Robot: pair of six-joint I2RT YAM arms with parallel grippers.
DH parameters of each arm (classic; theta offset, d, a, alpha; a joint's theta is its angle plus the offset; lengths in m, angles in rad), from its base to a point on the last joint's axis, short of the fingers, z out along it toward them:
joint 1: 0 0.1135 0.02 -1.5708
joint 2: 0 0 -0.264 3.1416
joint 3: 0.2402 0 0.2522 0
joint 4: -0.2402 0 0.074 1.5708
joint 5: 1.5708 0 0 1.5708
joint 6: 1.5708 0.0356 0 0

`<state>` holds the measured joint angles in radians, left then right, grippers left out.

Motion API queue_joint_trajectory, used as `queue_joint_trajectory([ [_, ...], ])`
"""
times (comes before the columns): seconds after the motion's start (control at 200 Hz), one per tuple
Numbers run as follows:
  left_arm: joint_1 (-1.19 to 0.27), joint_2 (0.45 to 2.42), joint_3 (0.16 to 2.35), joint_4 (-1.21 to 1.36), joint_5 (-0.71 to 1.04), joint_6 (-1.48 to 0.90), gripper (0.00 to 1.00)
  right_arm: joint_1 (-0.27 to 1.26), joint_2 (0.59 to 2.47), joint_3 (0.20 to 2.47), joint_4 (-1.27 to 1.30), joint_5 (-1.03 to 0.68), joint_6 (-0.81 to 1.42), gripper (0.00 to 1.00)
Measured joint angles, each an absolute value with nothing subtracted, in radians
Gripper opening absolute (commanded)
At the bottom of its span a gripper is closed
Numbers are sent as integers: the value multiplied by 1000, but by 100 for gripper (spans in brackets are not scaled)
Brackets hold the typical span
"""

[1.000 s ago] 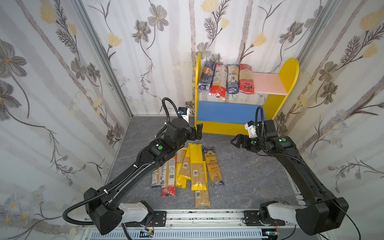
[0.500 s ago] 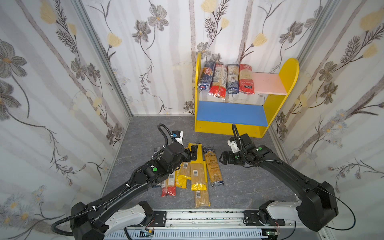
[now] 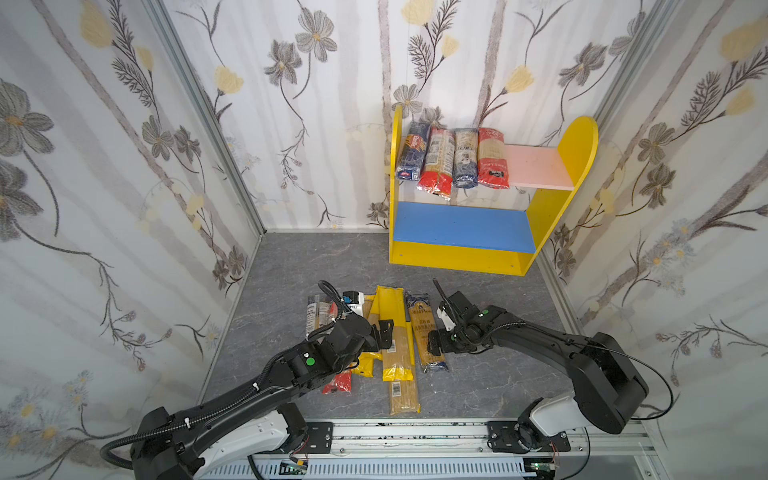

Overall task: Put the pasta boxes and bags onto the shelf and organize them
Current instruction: 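Grasp the clear spaghetti bag with black Chinese print using the right gripper, then lift the clear bag upright and carry it toward the shelf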

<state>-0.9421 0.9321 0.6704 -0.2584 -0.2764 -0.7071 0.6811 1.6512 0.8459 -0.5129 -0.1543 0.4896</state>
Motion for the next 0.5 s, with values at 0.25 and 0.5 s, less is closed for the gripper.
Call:
queue_joint_trajectory([
  [0.25,-945,918,673,-258,-265,-705,100,734,1735,850,-474,-154,516,91],
  [0.5,-945,914,702,-259,-271,-683,100,772,1806,881,-437,-108,525,76],
])
